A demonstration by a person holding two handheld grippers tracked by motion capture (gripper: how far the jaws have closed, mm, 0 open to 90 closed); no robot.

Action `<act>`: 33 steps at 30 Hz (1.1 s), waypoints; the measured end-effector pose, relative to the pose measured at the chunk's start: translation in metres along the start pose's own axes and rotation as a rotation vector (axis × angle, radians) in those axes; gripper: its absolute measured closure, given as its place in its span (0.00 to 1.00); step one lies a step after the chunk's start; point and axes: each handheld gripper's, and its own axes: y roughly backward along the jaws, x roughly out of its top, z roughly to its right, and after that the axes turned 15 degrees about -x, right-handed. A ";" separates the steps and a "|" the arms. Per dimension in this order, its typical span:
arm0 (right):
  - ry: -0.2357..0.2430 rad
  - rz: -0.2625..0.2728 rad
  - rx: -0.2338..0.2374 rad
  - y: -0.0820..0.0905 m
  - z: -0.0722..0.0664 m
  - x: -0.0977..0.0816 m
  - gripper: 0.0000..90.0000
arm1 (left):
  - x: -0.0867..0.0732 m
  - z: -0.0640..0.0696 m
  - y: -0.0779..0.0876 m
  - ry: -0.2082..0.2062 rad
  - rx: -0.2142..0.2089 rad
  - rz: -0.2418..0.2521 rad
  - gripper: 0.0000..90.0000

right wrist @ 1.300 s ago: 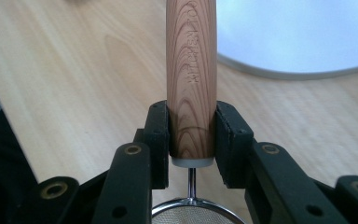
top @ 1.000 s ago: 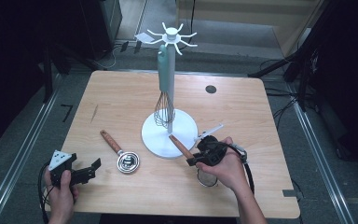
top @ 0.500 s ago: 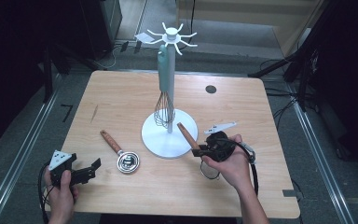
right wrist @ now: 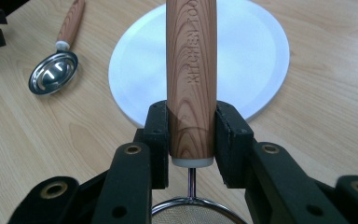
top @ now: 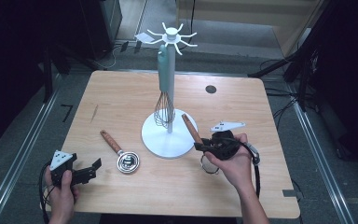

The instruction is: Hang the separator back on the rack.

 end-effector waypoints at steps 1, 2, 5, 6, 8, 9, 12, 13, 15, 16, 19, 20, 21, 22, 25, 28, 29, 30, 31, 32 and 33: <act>0.003 0.013 0.001 0.001 0.000 0.000 0.78 | 0.000 0.000 0.000 -0.001 0.000 -0.002 0.00; 0.001 0.021 0.001 0.002 0.000 0.000 0.78 | 0.000 0.000 0.000 -0.001 0.000 -0.002 0.00; -0.003 0.053 -0.001 0.004 -0.001 0.001 0.78 | 0.000 0.000 0.000 -0.001 0.001 -0.002 0.00; -0.003 0.053 -0.001 0.004 -0.001 0.001 0.78 | 0.000 0.000 0.000 -0.001 0.001 -0.002 0.00; -0.010 0.075 0.001 0.007 -0.002 0.002 0.78 | 0.000 0.000 0.000 -0.003 0.000 -0.001 0.00; -0.010 0.097 -0.003 0.008 -0.002 0.002 0.78 | 0.000 0.000 0.000 -0.003 0.002 0.001 0.00; -0.016 0.113 -0.003 0.010 -0.002 0.003 0.78 | 0.000 0.000 0.000 0.000 0.003 0.004 0.00; -0.021 0.134 -0.003 0.012 -0.001 0.003 0.78 | 0.000 0.000 0.000 0.001 0.003 0.006 0.00; -0.025 0.153 0.001 0.014 -0.001 0.004 0.78 | 0.000 0.000 0.000 0.001 0.003 0.006 0.00; -0.027 0.169 0.002 0.015 -0.001 0.004 0.78 | 0.000 0.000 0.000 0.000 0.004 0.006 0.00; -0.030 0.205 -0.001 0.019 -0.003 0.005 0.78 | 0.000 0.001 0.000 -0.002 0.005 0.004 0.00; -0.030 0.205 -0.001 0.019 -0.003 0.005 0.78 | 0.000 0.001 0.000 -0.002 0.005 0.004 0.00; -0.025 0.227 0.000 0.021 -0.003 0.006 0.78 | 0.000 0.001 0.000 -0.001 0.005 0.005 0.00; -0.025 0.227 0.000 0.021 -0.003 0.006 0.78 | 0.000 0.001 0.000 -0.001 0.005 0.005 0.00; -0.027 0.267 0.008 0.023 -0.004 0.006 0.78 | 0.000 0.001 0.000 -0.001 0.005 0.007 0.00; -0.026 0.284 0.012 0.023 -0.005 0.006 0.78 | 0.000 0.001 0.000 -0.002 0.004 0.008 0.00; -0.016 0.309 0.002 0.024 -0.007 0.006 0.78 | 0.000 0.001 0.000 -0.001 0.006 0.010 0.00; -0.016 0.309 0.002 0.024 -0.007 0.006 0.78 | 0.000 0.001 0.000 -0.001 0.006 0.010 0.00; -0.019 0.323 -0.001 0.025 -0.008 0.007 0.78 | 0.000 0.001 0.000 -0.001 0.007 0.010 0.00; -0.022 0.339 0.005 0.026 -0.008 0.007 0.78 | 0.000 0.001 0.000 -0.001 0.007 0.010 0.00; -0.032 0.351 0.012 0.028 -0.009 0.008 0.78 | 0.000 0.001 0.000 -0.001 0.008 0.011 0.00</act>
